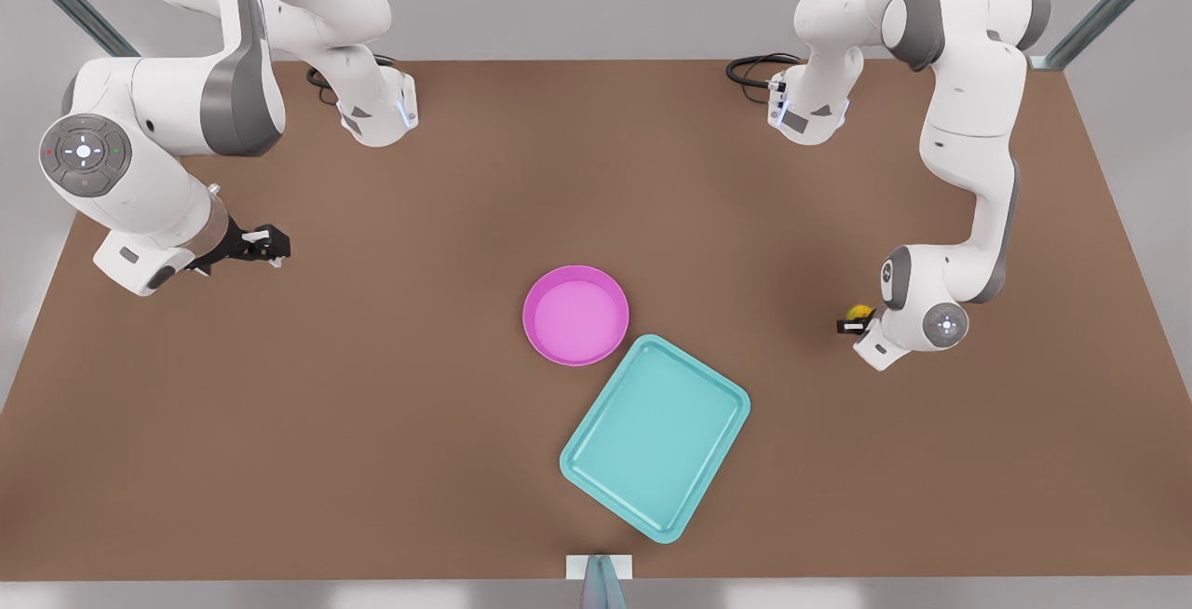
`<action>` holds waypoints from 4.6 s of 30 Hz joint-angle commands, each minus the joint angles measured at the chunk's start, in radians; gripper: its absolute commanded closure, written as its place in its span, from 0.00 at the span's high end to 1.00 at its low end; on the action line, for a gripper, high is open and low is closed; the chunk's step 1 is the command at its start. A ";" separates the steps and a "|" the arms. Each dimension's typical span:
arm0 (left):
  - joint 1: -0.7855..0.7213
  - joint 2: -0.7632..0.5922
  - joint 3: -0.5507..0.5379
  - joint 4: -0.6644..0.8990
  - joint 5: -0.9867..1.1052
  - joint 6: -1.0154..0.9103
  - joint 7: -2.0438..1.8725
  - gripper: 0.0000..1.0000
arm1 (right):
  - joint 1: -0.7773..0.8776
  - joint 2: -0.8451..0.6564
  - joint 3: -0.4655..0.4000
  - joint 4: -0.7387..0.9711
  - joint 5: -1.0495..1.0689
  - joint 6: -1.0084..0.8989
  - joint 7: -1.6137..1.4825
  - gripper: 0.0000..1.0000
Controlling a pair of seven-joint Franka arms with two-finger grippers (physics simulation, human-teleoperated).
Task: Place the orange on the plate with the left arm and the plate on the tray with the right arm
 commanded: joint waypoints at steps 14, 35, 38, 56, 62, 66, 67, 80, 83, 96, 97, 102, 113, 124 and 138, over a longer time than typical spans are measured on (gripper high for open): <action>-0.461 0.026 -0.015 0.449 -0.125 -0.426 -0.563 0.64 | 0.000 0.003 0.000 0.000 0.001 0.000 -0.001 1.00; -0.497 0.026 -0.054 0.813 -0.171 -0.852 -0.601 1.00 | 0.038 0.091 0.000 -0.096 0.126 0.032 -0.003 1.00; -0.367 -0.155 0.187 0.819 -0.148 -1.061 -0.111 1.00 | 0.186 0.283 0.000 -0.096 0.321 0.235 0.081 1.00; -0.156 -0.345 0.043 0.796 -0.187 -1.061 -0.047 1.00 | 0.396 0.390 0.003 -0.356 0.516 0.781 0.299 1.00; -0.158 -0.351 0.043 0.798 -0.185 -1.067 -0.047 1.00 | 0.407 0.442 0.003 -0.354 0.516 0.806 0.298 1.00; -0.158 -0.350 0.043 0.798 -0.182 -1.066 -0.047 1.00 | 0.417 0.476 0.003 -0.354 0.517 0.838 0.299 1.00; -0.158 -0.350 0.043 0.798 -0.182 -1.069 -0.045 1.00 | 0.417 0.484 0.003 -0.354 0.517 0.841 0.299 1.00; -0.160 -0.354 0.041 0.786 -0.184 -1.097 -0.047 1.00 | 0.439 0.556 0.003 -0.294 0.537 0.841 0.296 0.29; -0.160 -0.353 0.038 0.792 -0.185 -1.097 -0.053 1.00 | 0.439 0.556 0.003 -0.291 0.533 0.829 0.293 0.21; -0.160 -0.360 0.038 0.796 -0.185 -1.110 -0.060 1.00 | 0.437 0.447 0.003 -0.291 0.534 0.709 0.247 0.21; -0.160 -0.360 0.038 0.798 -0.185 -1.110 -0.062 1.00 | 0.436 0.436 0.003 -0.291 0.534 0.709 0.247 0.21; -0.161 -0.370 0.035 0.800 -0.187 -1.112 -0.070 1.00 | 0.422 0.438 -0.012 -0.159 0.545 0.674 0.242 0.21; -0.160 -0.360 0.045 0.798 -0.179 -1.018 -0.076 1.00 | 0.403 0.626 -0.026 0.112 0.623 0.798 0.259 0.21; -0.160 -0.367 0.045 0.798 -0.179 -1.021 -0.076 1.00 | 0.357 0.884 -0.020 0.440 0.988 0.786 0.338 0.21; -0.160 -0.368 0.045 0.798 -0.179 -1.029 -0.077 1.00 | 0.367 1.024 0.043 0.559 1.018 0.890 0.345 1.00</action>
